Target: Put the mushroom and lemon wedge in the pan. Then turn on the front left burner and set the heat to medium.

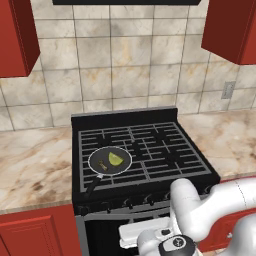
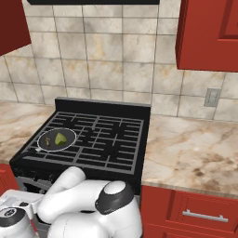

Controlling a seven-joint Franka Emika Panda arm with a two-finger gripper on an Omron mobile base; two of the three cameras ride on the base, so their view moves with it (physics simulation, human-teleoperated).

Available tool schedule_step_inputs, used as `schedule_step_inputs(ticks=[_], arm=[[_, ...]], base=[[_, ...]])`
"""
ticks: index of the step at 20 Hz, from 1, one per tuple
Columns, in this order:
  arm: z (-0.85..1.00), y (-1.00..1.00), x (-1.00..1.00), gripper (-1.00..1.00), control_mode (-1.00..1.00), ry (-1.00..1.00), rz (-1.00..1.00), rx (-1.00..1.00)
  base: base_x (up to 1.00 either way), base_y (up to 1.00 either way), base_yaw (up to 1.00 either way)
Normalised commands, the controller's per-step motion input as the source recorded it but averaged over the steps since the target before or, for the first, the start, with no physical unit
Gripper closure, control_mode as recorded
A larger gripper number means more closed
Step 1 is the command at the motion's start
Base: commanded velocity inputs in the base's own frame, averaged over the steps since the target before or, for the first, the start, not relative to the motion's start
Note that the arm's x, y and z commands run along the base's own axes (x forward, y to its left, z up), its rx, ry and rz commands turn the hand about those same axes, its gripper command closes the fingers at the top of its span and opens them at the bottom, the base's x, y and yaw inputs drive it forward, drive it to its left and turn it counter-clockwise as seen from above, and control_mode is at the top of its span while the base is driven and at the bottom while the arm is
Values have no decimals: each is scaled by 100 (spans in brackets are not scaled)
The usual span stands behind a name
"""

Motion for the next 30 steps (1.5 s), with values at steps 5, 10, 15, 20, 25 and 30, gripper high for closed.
schedule_step_inputs(ticks=[5, 10, 15, 20, 25, 30], arm=[[-5, 0, 33, -100, -100, 0, 0, 0], [0, 0, 31, -100, -100, 0, 0, 0], [-12, -11, 9, -100, -100, 1, 0, 1], [-26, -7, 0, -100, -100, 3, 0, 5], [-18, 0, 0, -100, -100, 10, 0, 5], [-42, 0, 0, -100, -100, 16, 0, 8]], base=[[0, 0, 0], [0, 0, 0], [0, 0, 0], [0, 0, 0], [0, 0, 0], [0, 0, 0]])
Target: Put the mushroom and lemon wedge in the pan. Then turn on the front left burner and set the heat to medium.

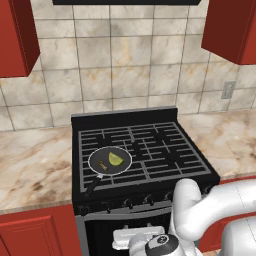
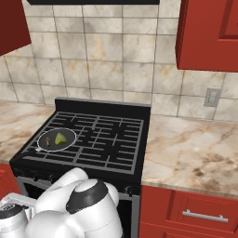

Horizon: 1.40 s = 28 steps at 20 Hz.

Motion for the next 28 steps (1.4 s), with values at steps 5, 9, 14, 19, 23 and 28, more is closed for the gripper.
schedule_step_inputs(ticks=[5, 9, 14, 19, 23, 28], arm=[[-9, 0, 0, -100, -100, 4, 0, 1], [0, 0, 5, -100, -100, 1, 0, 0], [0, 3, 18, -100, -100, 0, 1, 0], [0, 4, 22, -100, -100, 0, 2, 0], [-7, 0, 26, -100, -100, -2, 4, 0], [-10, 0, 25, -100, -100, -9, 4, 0]], base=[[0, 0, 0], [0, 0, 0], [0, 0, 0], [0, 0, 0], [0, 0, 0], [0, 0, 0]])
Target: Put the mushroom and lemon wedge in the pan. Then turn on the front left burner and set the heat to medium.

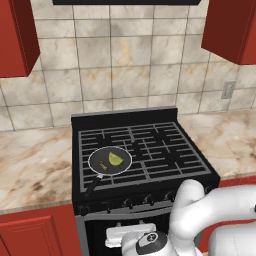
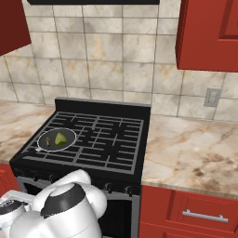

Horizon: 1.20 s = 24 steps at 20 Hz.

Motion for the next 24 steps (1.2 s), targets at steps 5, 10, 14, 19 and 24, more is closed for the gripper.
schedule_step_inputs(ticks=[5, 10, 14, 19, 24], arm=[[-12, 0, 14, -100, -100, 3, 2, 0], [-3, -26, 27, -100, -100, 5, 2, 1], [0, -26, 21, -100, -100, 5, 1, 5], [-1, -19, 30, -100, -100, 3, 9, 9], [0, -30, 57, -100, -100, 0, 10, 4]], base=[[0, 0, 0], [0, 0, 0], [0, 0, 0], [0, 0, 0], [0, 0, 0]])
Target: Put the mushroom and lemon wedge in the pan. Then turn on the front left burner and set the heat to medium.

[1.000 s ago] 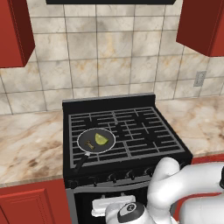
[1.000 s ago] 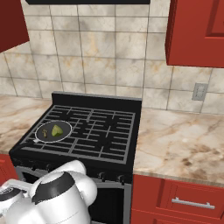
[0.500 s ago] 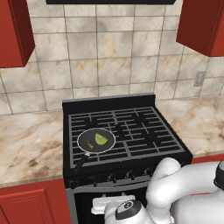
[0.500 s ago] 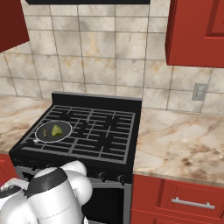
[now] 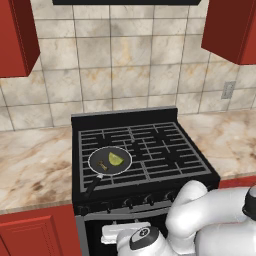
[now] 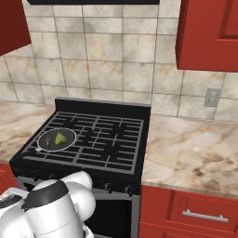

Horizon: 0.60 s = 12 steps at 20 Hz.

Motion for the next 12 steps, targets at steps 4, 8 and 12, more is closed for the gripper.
schedule_step_inputs(ticks=[4, 8, 12], arm=[[-3, -52, 78, -100, -100, 0, 11, 1], [-8, -55, 64, -100, -100, -1, 9, 0], [-15, -66, 34, -100, -100, 0, 5, 3]], base=[[0, 0, 0], [0, 0, 0], [0, 0, 0]])
